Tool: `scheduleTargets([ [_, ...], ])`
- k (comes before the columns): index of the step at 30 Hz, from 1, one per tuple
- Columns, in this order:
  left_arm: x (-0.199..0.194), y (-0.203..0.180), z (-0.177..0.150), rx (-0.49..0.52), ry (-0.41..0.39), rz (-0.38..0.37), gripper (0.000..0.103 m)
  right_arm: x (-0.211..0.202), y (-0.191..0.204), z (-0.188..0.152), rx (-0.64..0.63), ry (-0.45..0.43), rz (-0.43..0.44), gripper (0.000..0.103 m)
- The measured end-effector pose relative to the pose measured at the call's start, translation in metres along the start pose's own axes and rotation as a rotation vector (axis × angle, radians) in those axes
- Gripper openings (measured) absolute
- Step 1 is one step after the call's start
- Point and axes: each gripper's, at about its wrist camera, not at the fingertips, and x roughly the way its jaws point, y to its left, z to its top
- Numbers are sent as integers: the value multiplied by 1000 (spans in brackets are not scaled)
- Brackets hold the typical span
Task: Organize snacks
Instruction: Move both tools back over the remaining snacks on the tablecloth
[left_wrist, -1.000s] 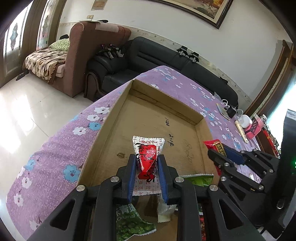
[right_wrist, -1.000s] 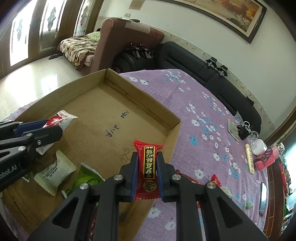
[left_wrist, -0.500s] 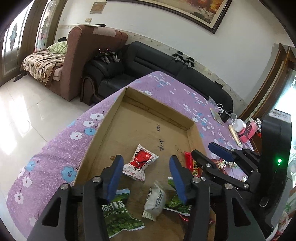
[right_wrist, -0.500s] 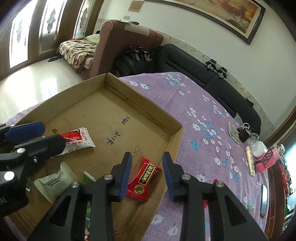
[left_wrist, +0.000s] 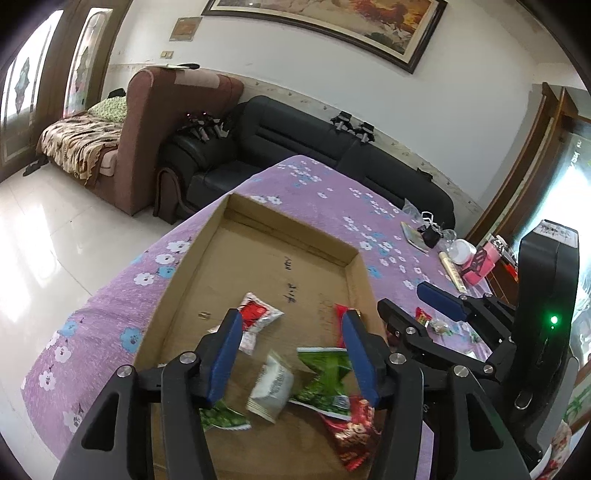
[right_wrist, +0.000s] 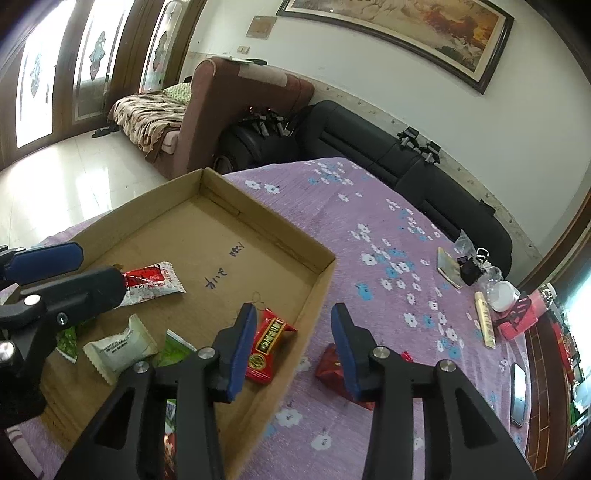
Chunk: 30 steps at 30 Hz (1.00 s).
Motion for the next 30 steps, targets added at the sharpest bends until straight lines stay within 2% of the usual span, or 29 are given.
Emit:
scheduleTargets([
  [6,-11,-22,-4,39,-9,-9,64,-16,-17,-8,28,-18,-14,42],
  [12,-21,-52,-8,91,-18,-18,64,-32,-39,-21,65,-33,-35,45],
  [16,-33,-85,-11,177,-54,49,65,-44,-59,-34,105,-46,-46,50],
  [20,-47,-123,-19,292,-112,156,81,-50,-84,-55,169,-31,-49,53],
  [22,-50,-141,-25,345,-130,187,84,-51,-96,-68,195,-15,-59,53],
  [30,-43,-191,-48,500,-106,202,85,-47,-142,-112,286,46,-92,54],
])
